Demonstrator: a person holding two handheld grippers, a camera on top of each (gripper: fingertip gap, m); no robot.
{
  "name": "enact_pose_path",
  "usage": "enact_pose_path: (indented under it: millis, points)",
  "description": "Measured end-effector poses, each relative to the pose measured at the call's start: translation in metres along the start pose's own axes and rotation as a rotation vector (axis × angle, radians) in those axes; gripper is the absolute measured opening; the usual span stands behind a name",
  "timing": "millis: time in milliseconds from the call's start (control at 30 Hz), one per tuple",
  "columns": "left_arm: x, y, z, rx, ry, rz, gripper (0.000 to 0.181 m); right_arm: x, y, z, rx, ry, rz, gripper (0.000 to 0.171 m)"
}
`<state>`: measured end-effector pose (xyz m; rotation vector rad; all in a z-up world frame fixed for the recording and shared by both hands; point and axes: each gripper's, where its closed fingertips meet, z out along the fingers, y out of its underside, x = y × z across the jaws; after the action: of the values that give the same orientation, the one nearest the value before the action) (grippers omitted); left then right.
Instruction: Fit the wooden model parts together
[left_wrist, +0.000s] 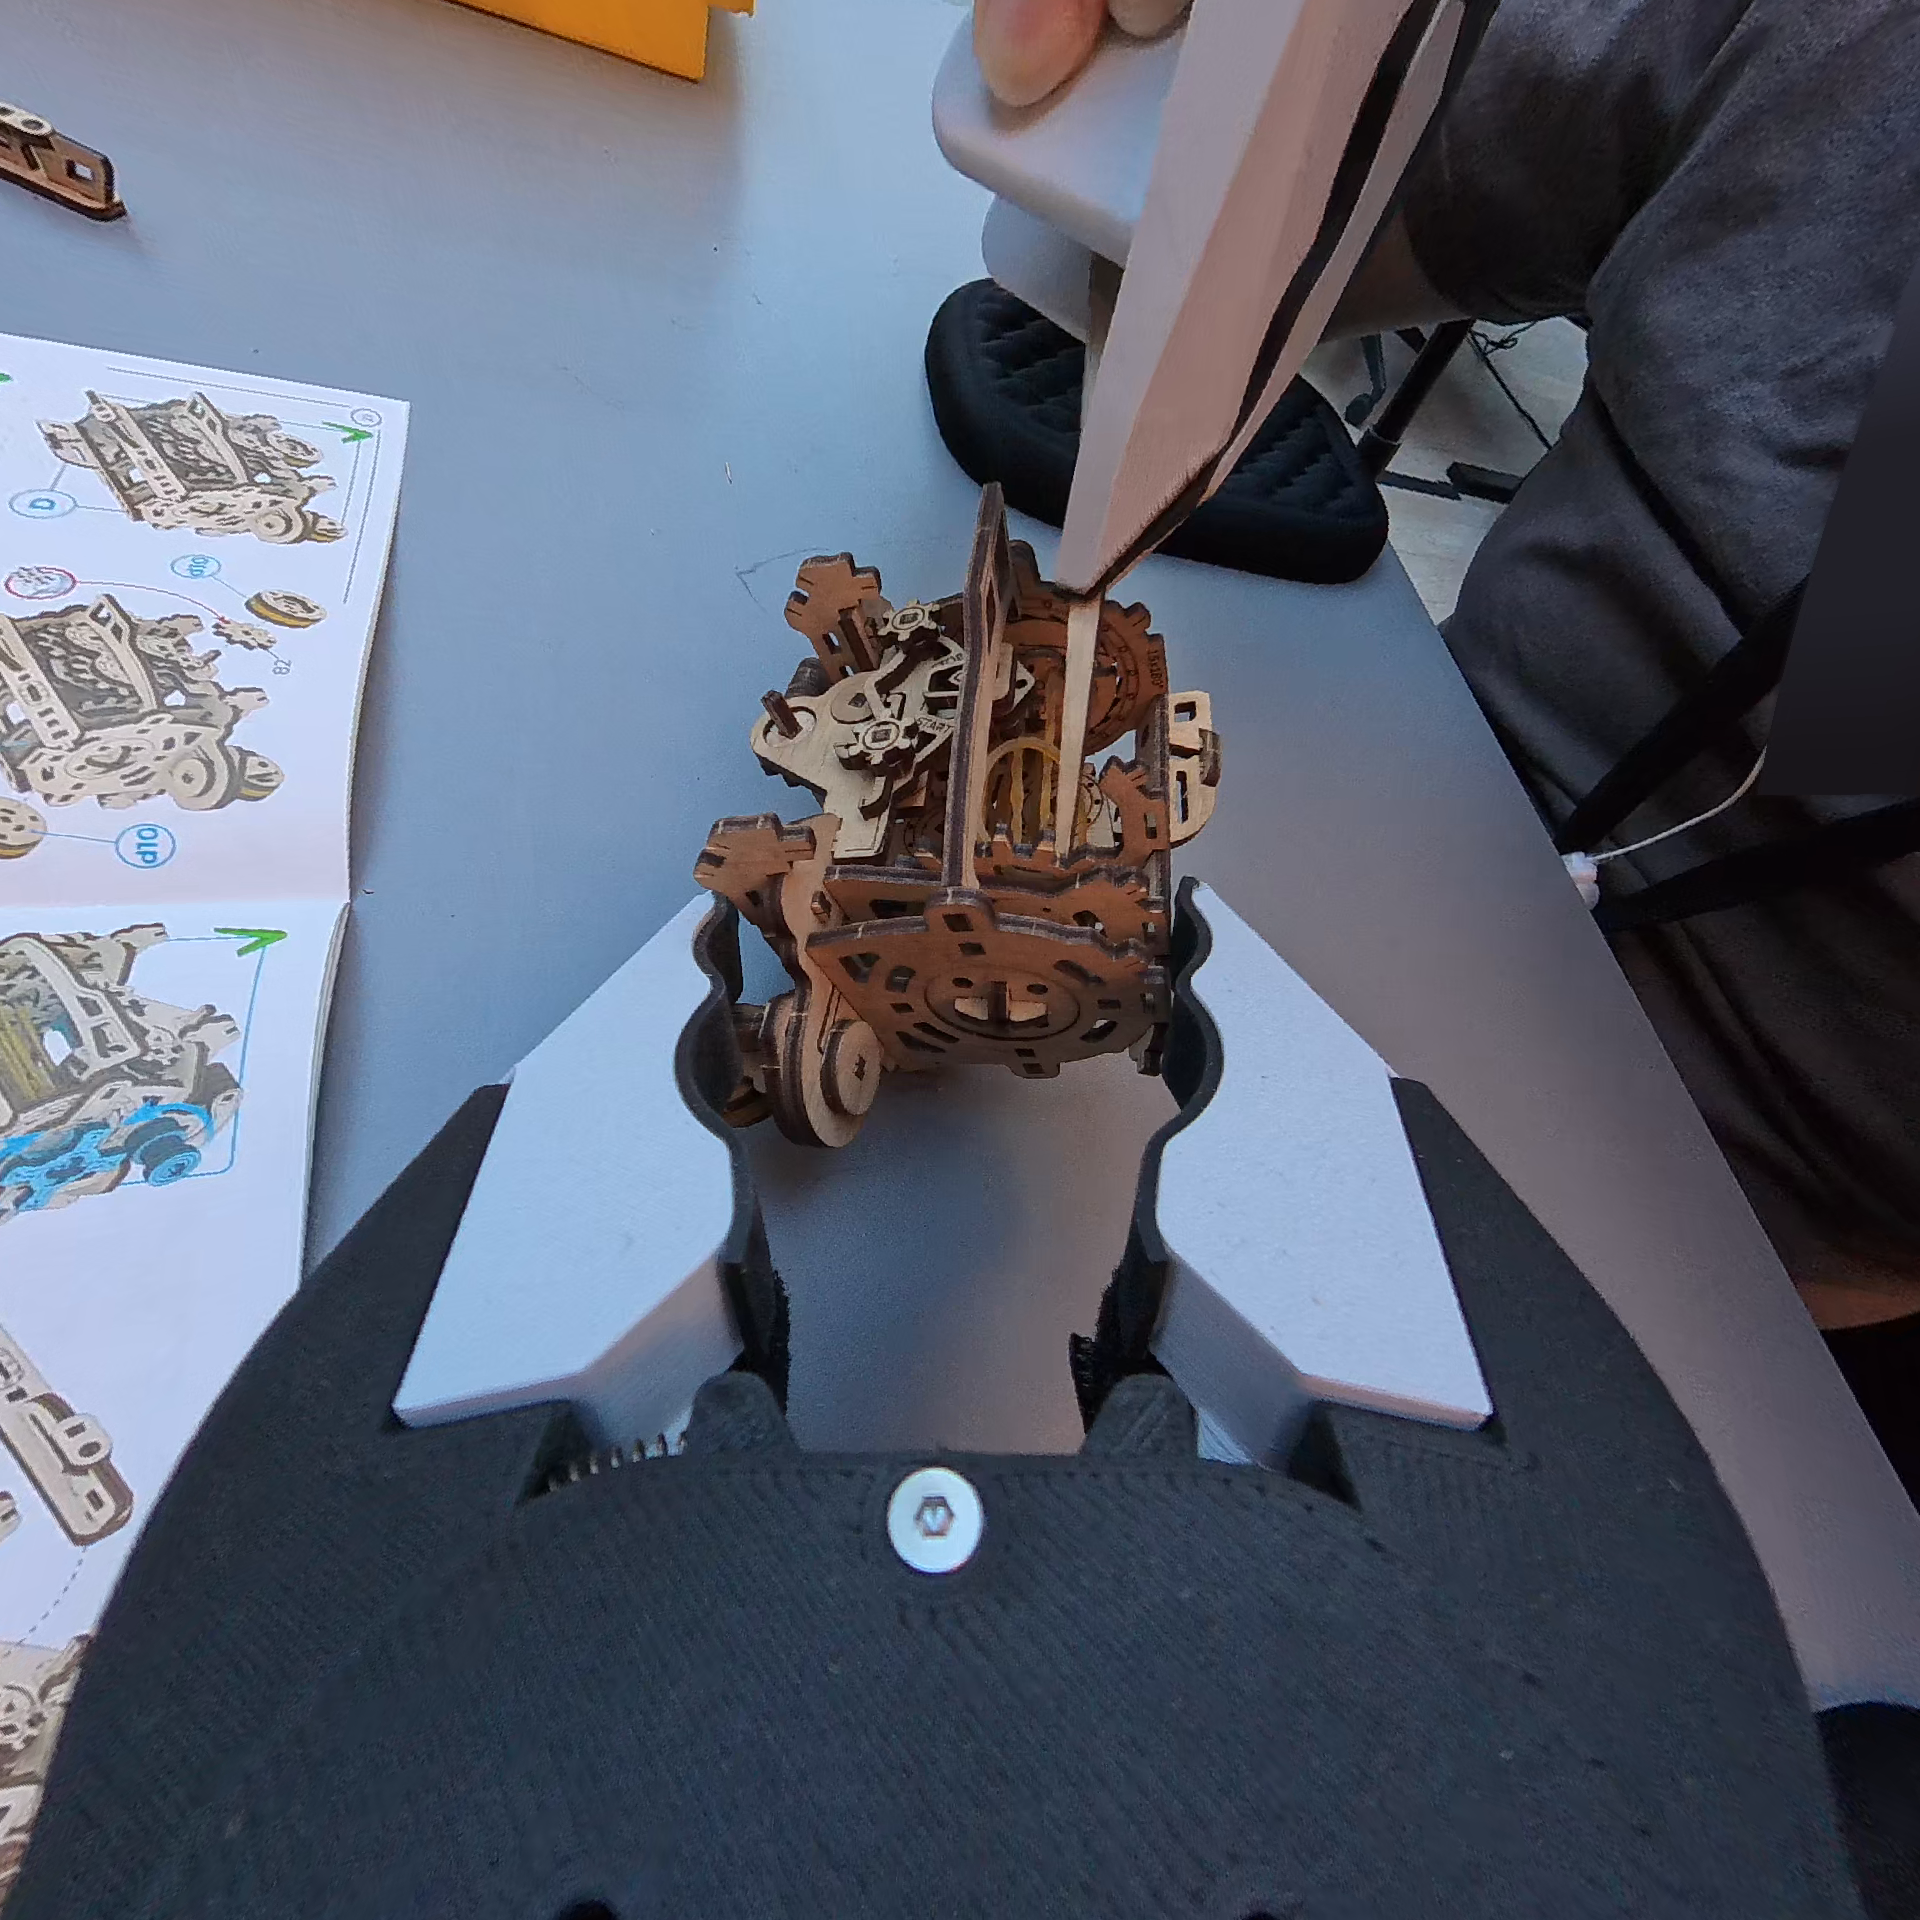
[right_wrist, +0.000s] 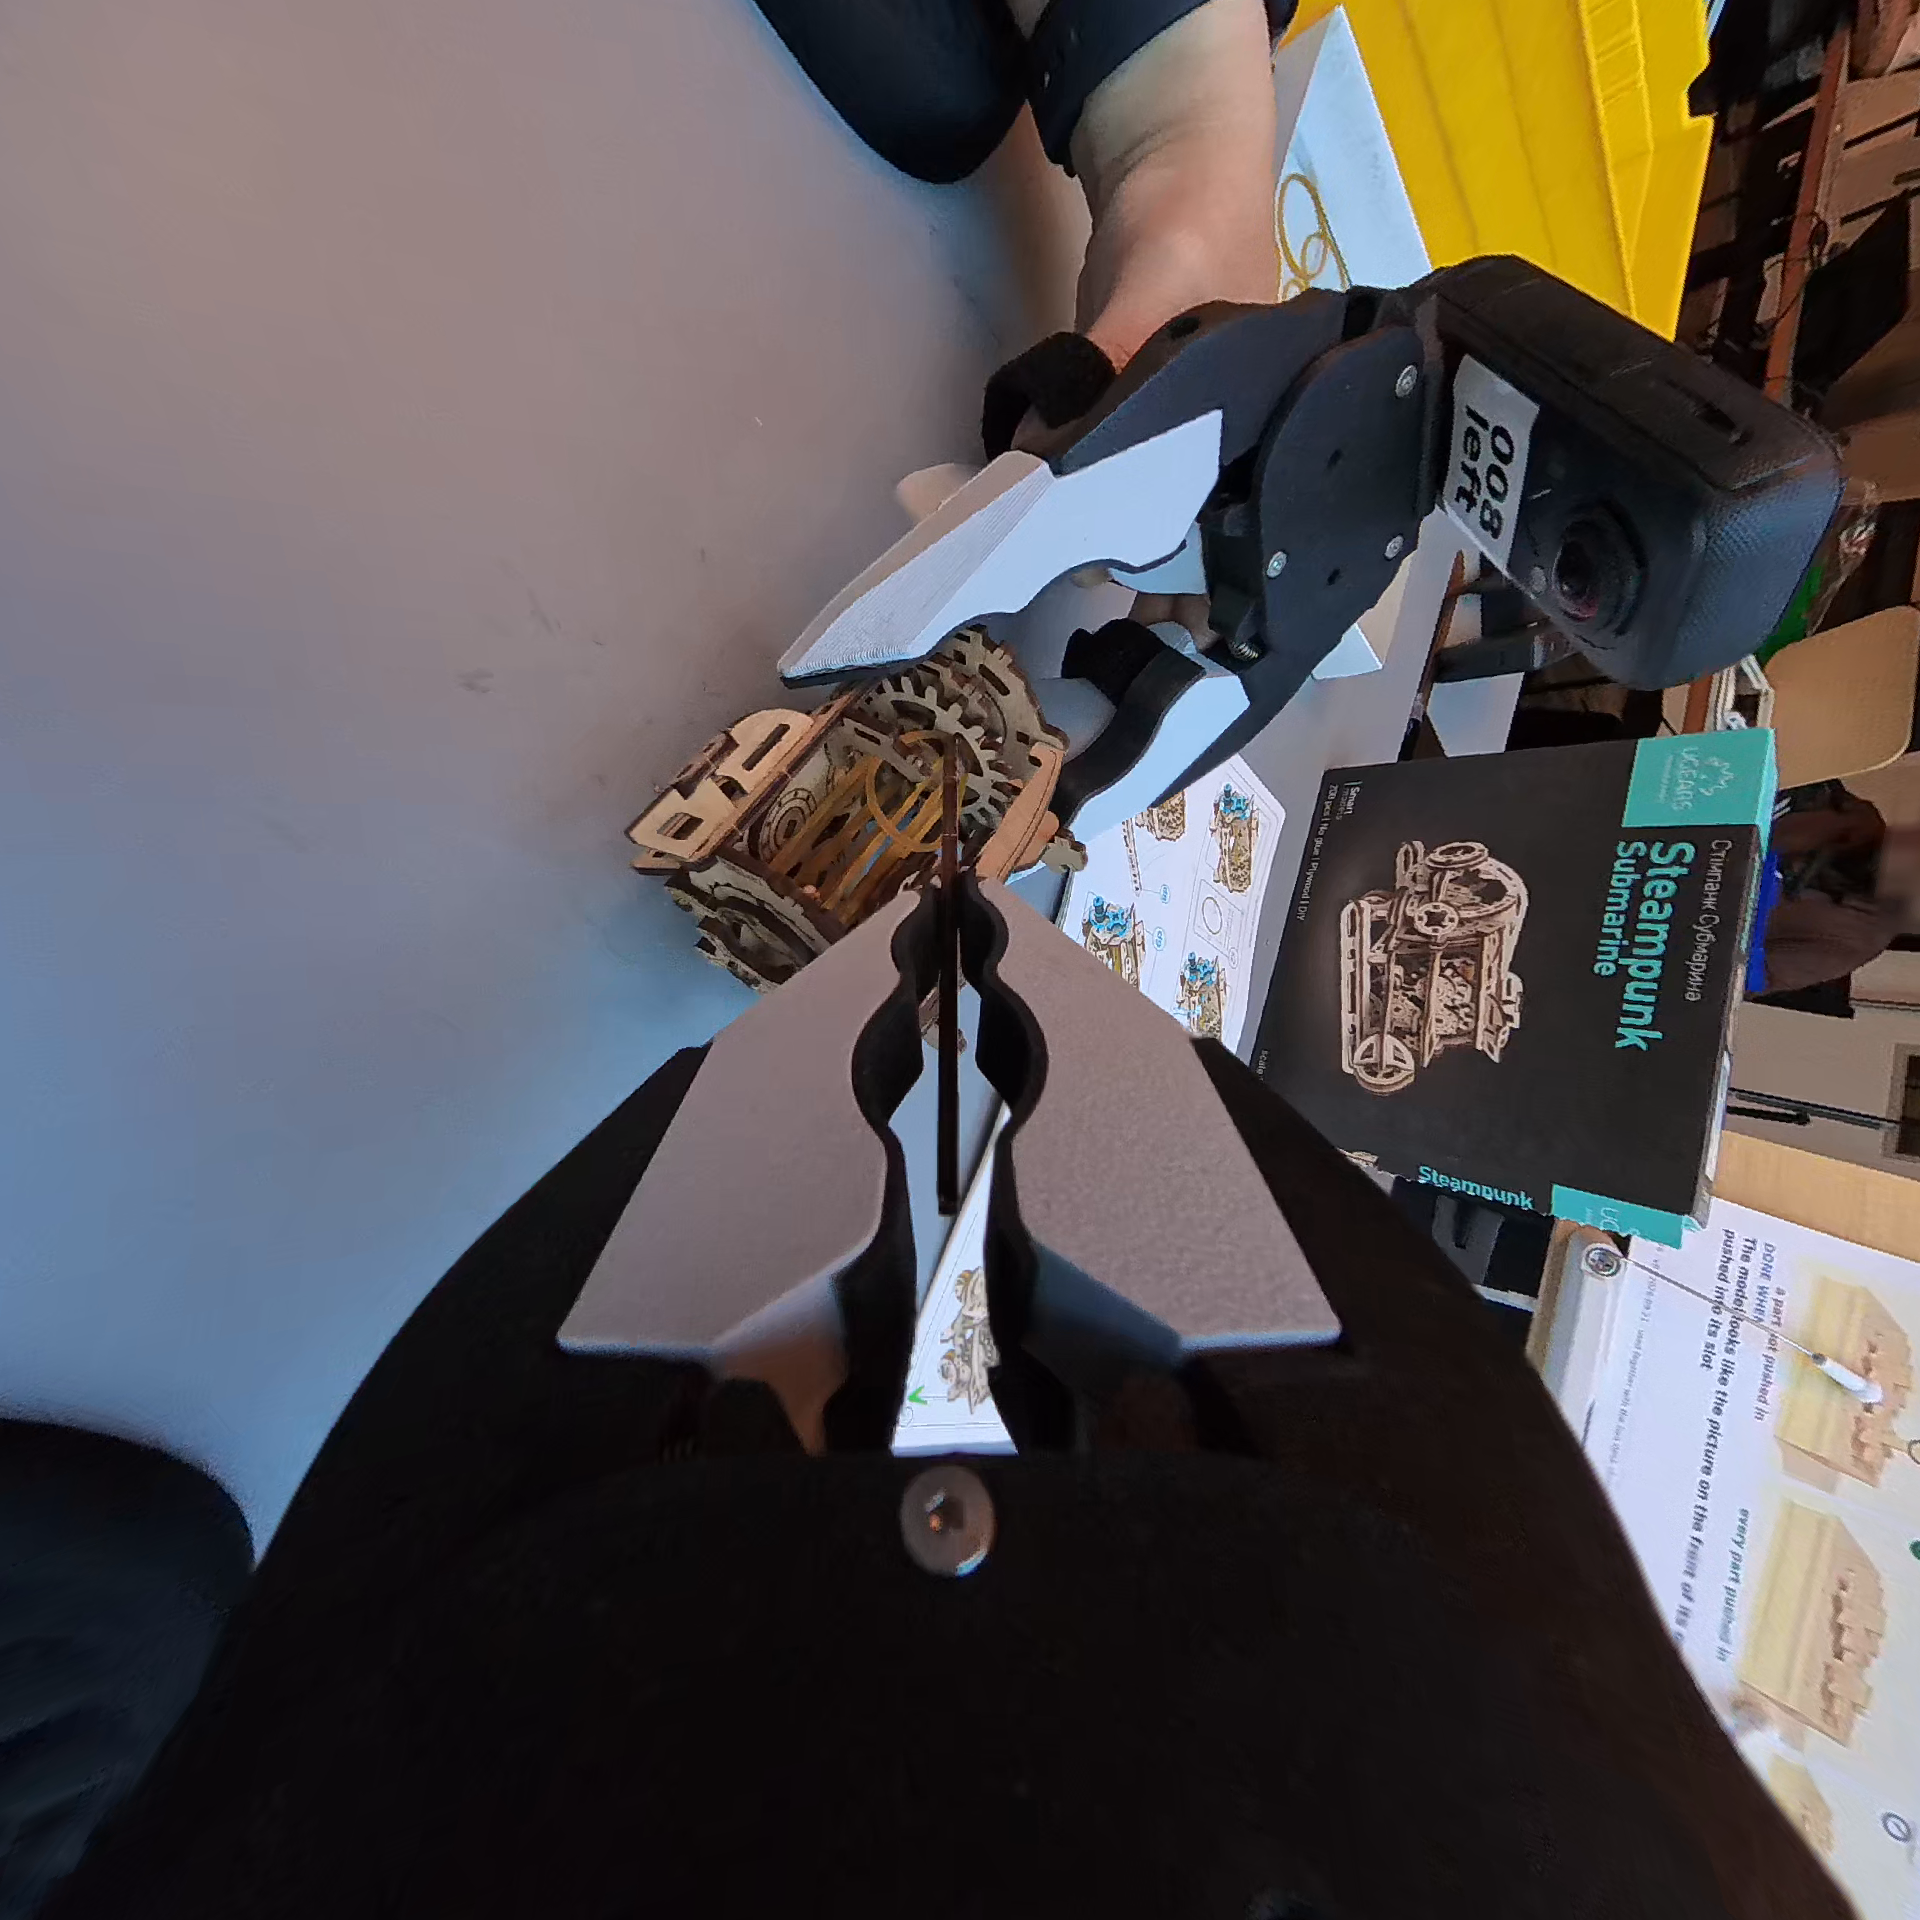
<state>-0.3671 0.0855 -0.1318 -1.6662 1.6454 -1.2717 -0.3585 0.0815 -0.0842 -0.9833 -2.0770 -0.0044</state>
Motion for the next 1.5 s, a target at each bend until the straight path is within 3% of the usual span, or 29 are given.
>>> enact_pose_path:
  millis: [267, 767, 1500]
  points:
    - [0.0, 0.0, 0.0, 0.001, -0.001, -0.004, 0.082, -0.001, 0.005, 0.001, -0.052, 0.012, -0.049, 0.002]
    - [-0.001, 0.0, 0.0, 0.002, -0.001, -0.003, 0.082, 0.002, -0.002, -0.003, 0.077, 0.0, 0.007, 0.002]
    - [-0.001, 0.0, 0.0, 0.002, -0.005, 0.0, 0.082, -0.008, 0.008, 0.0, -0.036, -0.093, 0.099, 0.001]
